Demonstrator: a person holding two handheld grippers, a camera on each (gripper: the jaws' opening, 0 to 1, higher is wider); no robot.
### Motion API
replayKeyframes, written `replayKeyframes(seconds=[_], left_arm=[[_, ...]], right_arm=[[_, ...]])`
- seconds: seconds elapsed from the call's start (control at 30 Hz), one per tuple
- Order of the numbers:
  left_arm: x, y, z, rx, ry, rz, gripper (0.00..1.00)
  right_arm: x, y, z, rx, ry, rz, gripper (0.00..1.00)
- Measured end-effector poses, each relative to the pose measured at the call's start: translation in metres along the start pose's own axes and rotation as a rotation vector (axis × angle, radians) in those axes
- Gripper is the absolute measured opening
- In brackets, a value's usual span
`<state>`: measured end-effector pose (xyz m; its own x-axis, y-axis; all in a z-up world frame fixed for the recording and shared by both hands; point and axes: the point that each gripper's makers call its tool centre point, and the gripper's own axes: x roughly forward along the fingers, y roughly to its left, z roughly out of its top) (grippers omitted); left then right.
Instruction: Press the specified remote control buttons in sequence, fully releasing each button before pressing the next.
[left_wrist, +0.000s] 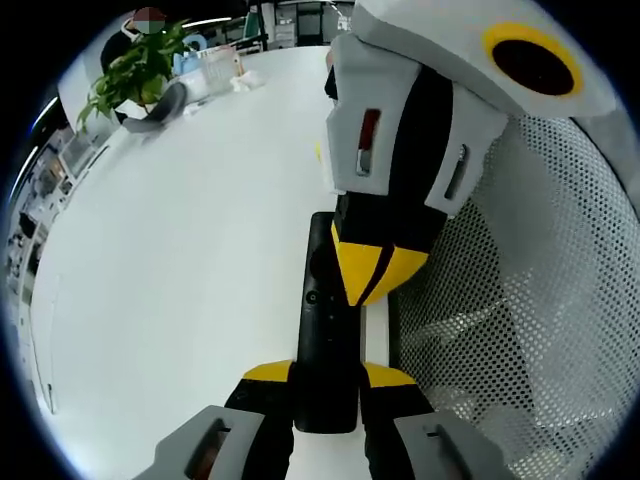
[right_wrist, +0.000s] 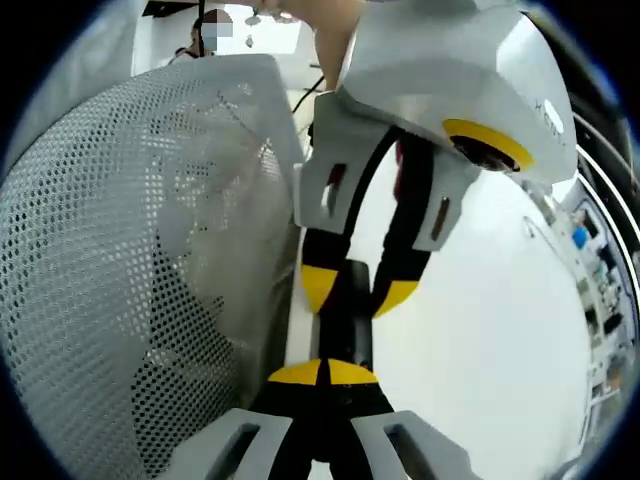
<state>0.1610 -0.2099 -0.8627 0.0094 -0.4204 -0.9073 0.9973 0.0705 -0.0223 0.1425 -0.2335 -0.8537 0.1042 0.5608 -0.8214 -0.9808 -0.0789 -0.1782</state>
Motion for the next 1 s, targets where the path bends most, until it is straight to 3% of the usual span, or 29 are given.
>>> replayKeyframes(seconds=[0.2,0.33,0.47,0.57,1.0], left_arm=[[0.000,0.000,0.000,-0.010,-0.008,0.008,0.24],[0.000,0.000,0.000,-0.020,-0.025,0.016,0.24],[0.000,0.000,0.000,-0.025,-0.033,0.019,0.24],[0.000,0.000,0.000,-0.026,-0.035,0.020,0.24],[0.000,0.000,0.001,-0.017,-0.036,0.014,0.24]], right_arm=[[-0.001,-0.002,0.002,0.113,-0.046,0.017,0.00],[-0.003,-0.007,0.003,0.083,-0.045,-0.009,0.00],[-0.005,-0.015,0.005,0.117,-0.060,-0.032,0.00],[-0.004,-0.016,-0.003,0.123,-0.032,-0.039,0.00],[-0.004,-0.017,-0.003,0.130,-0.032,-0.021,0.00]])
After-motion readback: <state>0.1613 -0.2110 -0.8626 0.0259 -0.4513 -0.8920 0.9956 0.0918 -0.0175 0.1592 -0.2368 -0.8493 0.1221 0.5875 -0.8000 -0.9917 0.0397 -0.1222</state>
